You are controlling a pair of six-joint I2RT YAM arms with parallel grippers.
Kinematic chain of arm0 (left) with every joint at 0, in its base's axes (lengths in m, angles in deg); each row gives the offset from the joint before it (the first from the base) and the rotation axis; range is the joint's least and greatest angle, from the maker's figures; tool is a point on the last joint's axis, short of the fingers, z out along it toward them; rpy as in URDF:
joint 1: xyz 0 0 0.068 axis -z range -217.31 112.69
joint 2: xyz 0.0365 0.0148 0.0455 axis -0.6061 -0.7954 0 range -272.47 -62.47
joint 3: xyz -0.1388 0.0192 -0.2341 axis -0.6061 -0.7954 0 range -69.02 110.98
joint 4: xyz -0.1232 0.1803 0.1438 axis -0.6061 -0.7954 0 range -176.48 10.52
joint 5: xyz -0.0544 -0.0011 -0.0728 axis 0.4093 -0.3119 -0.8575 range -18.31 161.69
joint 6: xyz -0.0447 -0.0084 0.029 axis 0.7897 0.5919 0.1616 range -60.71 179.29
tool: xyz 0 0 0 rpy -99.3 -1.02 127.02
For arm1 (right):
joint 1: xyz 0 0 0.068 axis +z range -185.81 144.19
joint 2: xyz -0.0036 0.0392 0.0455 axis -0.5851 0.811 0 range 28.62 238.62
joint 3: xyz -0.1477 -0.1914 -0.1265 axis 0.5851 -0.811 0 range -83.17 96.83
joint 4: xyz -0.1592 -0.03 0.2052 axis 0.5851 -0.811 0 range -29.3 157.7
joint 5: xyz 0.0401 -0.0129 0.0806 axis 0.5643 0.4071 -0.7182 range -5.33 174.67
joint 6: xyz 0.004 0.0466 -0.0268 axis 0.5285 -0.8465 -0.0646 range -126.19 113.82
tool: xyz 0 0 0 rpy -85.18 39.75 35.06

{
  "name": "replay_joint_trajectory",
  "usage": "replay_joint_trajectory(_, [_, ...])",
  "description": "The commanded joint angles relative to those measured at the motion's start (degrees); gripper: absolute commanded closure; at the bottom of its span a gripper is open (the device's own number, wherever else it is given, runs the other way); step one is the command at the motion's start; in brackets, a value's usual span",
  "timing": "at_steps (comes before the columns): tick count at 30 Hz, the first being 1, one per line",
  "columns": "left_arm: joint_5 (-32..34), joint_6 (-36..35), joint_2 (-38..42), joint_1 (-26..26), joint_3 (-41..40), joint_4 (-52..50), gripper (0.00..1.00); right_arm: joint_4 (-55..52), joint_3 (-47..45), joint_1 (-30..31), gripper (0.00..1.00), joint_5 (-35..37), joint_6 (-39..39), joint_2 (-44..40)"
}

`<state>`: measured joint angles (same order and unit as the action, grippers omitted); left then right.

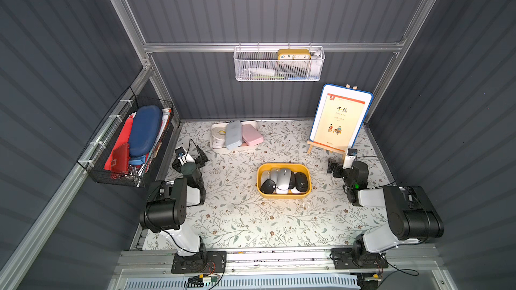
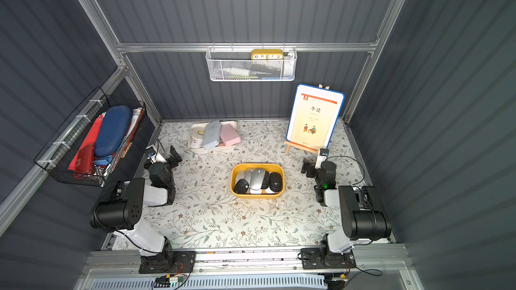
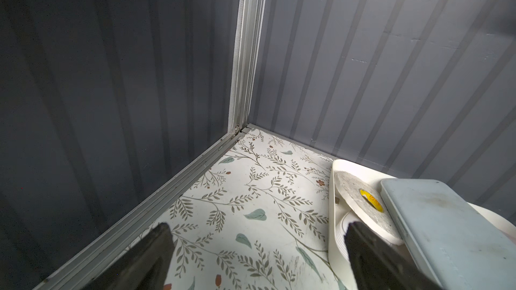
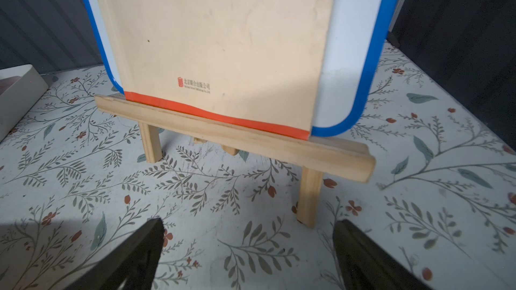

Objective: Put the mouse in the storage box
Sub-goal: Reset both arms

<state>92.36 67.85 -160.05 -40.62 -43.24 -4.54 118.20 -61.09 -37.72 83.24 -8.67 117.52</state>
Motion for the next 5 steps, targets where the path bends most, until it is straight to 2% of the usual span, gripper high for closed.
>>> replay_joint_trajectory(1, [0.56,0.85,0.20,-0.12,0.32,0.12,0.01,-0.85,1.09,0.42,0.01,2.20,0.11,-0.40])
replay_joint_trajectory(5, [0.53,0.85,0.20,-0.12,0.28,0.12,0.01,-0.62,0.99,0.42,0.01,3.60,-0.94,-0.47])
